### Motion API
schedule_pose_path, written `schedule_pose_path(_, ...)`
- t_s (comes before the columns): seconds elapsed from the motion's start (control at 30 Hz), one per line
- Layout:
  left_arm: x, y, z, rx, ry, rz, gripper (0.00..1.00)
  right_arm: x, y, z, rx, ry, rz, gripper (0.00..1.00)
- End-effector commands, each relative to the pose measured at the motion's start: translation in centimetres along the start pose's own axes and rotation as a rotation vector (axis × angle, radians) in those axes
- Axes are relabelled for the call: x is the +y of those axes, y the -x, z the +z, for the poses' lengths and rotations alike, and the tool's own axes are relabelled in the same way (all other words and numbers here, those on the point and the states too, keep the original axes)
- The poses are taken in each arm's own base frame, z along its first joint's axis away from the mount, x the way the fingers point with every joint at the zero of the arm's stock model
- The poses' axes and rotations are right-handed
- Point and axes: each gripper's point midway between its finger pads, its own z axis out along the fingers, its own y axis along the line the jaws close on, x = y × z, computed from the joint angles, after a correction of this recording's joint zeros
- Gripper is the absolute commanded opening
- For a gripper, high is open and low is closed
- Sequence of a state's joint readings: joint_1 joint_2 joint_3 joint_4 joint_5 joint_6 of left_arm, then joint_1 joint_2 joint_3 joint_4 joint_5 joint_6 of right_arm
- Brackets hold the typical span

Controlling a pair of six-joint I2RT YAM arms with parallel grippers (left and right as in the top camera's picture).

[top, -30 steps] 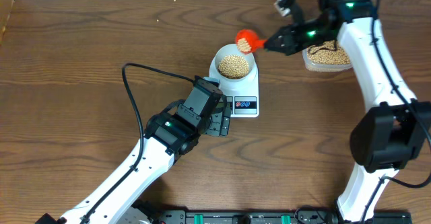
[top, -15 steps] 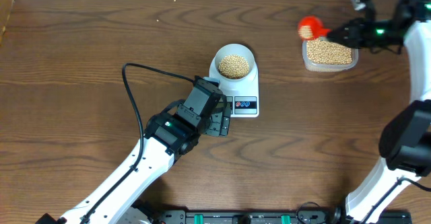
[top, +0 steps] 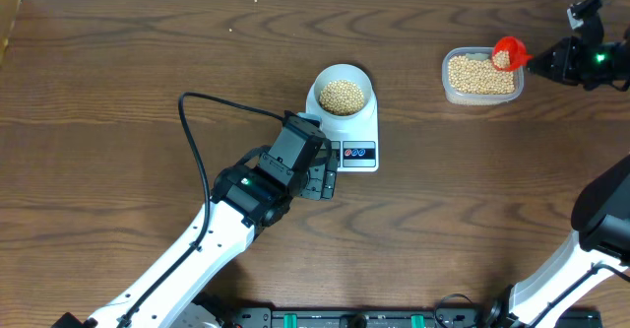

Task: Scoop item into bowl and weigh 50g on scale
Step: 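Move the scoop right with the right gripper back over the soybean tub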

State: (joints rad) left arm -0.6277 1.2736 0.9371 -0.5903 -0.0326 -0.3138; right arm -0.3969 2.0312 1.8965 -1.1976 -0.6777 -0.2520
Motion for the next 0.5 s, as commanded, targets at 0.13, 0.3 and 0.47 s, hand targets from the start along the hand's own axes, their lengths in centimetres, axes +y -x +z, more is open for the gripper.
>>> schedule_pose_path(0.13, 0.2, 0.1, 0.0, -0.005, 0.009, 0.004, 0.88, -0.3, 0.1, -0.4, 0.020, -0.139, -0.064, 0.01)
schedule_pose_path(0.3, 0.2, 0.1, 0.0, -0.005, 0.009, 0.004, 0.88, 0.4, 0.5, 0.3, 0.017, -0.142, -0.091, 0.01)
schedule_pose_path(0.47, 0.2, 0.1, 0.0, -0.005, 0.009, 0.004, 0.88, 0.3, -0.2, 1.2, 0.075, -0.250, -0.132, 0.01)
